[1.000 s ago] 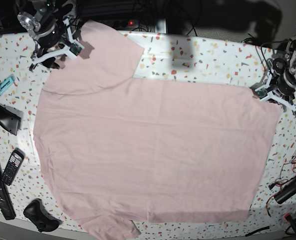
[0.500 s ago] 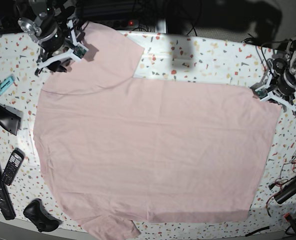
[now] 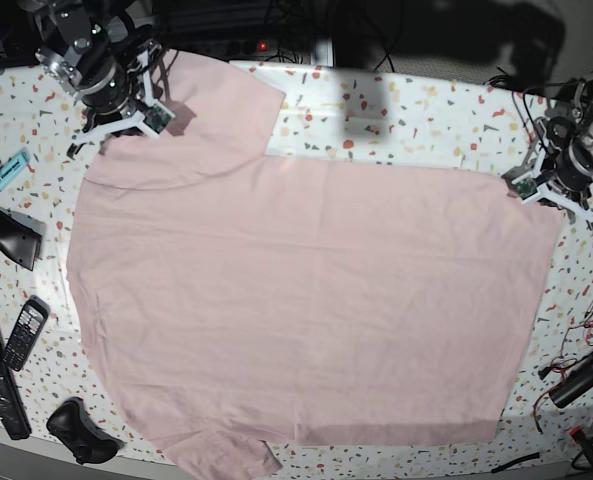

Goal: Fold the T-shirt properly
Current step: 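Grasp the shirt edge near the sleeve with the right gripper, then pull the grasped shirt edges outward with both grippers to flatten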

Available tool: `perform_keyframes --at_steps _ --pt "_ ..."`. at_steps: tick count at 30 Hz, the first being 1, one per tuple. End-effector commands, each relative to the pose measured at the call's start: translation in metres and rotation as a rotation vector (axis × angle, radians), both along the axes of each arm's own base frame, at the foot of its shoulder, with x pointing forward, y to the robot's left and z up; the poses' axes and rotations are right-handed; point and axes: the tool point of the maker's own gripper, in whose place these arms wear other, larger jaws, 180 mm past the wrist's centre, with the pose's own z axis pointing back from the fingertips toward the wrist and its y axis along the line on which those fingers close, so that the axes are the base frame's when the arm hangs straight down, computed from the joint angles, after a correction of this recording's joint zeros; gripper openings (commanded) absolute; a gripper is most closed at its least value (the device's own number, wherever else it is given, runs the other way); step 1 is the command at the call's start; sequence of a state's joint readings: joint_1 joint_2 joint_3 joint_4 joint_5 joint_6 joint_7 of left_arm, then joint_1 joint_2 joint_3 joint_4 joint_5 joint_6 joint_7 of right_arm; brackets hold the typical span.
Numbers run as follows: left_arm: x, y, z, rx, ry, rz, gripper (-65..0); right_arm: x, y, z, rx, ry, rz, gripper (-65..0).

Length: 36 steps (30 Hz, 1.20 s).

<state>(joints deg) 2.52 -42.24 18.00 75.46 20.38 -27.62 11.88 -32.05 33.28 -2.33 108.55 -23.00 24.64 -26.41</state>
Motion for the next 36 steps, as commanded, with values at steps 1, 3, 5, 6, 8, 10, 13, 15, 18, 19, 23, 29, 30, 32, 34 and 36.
perform_keyframes --at_steps 1,3,5,6,8,10,13,15,18,19,23,29,30,32,34,36 --pt "0.004 -0.006 0.002 -0.044 -0.006 0.006 -65.0 0.01 -0.004 0.013 -0.013 -0.054 -0.009 -65.0" --pt "0.004 -0.008 0.005 -0.087 -0.004 0.026 -65.0 0.012 -0.006 0.02 -0.024 -0.069 -0.033 -65.0" --pt "0.005 -0.006 0.01 -0.12 -0.001 0.051 -65.0 0.01 -0.006 0.028 -0.008 -0.067 -0.086 -65.0" --pt "0.006 -0.002 0.014 -0.124 -0.003 0.071 -65.0 0.009 -0.005 0.032 0.005 -0.06 -0.11 -65.0" --pt "0.009 0.008 0.022 -0.12 -0.017 0.121 -65.0 0.004 -0.004 0.038 0.024 -0.046 -0.141 -65.0" --pt "0.01 0.014 0.029 -0.115 -0.017 0.147 -65.0 -0.002 -0.003 0.047 0.03 -0.057 -0.141 -65.0" --pt "0.008 0.016 0.033 -0.128 -0.005 0.164 -65.0 -0.015 -0.009 0.054 0.02 -0.05 -0.151 -65.0" --pt "0.001 0.014 0.032 -0.13 0.007 0.156 -65.0 -0.029 -0.015 0.053 0.005 -0.024 -0.164 -65.0" --pt "-0.017 0.011 0.024 -0.131 0.044 0.147 -65.0 -0.053 -0.024 0.048 -0.012 0.035 -0.187 -65.0" --pt "-0.023 0.011 0.021 -0.13 0.059 0.144 -65.0 -0.061 -0.026 0.045 -0.003 0.059 -0.199 -65.0" --pt "-0.047 0.015 0.009 -0.109 0.115 0.153 -65.0 -0.089 -0.03 0.038 0.015 0.136 -0.226 -65.0" --pt "-0.057 0.027 0.01 -0.115 0.111 0.196 -65.0 -0.105 -0.026 0.034 0.027 0.166 -0.21 -65.0" --pt "-0.056 0.028 0.012 -0.119 0.102 0.205 -65.0 -0.101 -0.028 0.036 0.027 0.146 -0.223 -65.0" --pt "-0.049 0.031 0.016 -0.128 0.077 0.227 -65.0 -0.09 -0.031 0.04 0.023 0.102 -0.242 -65.0" --pt "-0.044 0.03 0.019 -0.149 0.053 0.24 -65.0 -0.076 -0.03 0.045 0.034 0.064 -0.242 -65.0" --pt "-0.042 0.029 0.021 -0.159 0.043 0.249 -65.0 -0.062 -0.026 0.048 0.049 0.037 -0.221 -54.0"
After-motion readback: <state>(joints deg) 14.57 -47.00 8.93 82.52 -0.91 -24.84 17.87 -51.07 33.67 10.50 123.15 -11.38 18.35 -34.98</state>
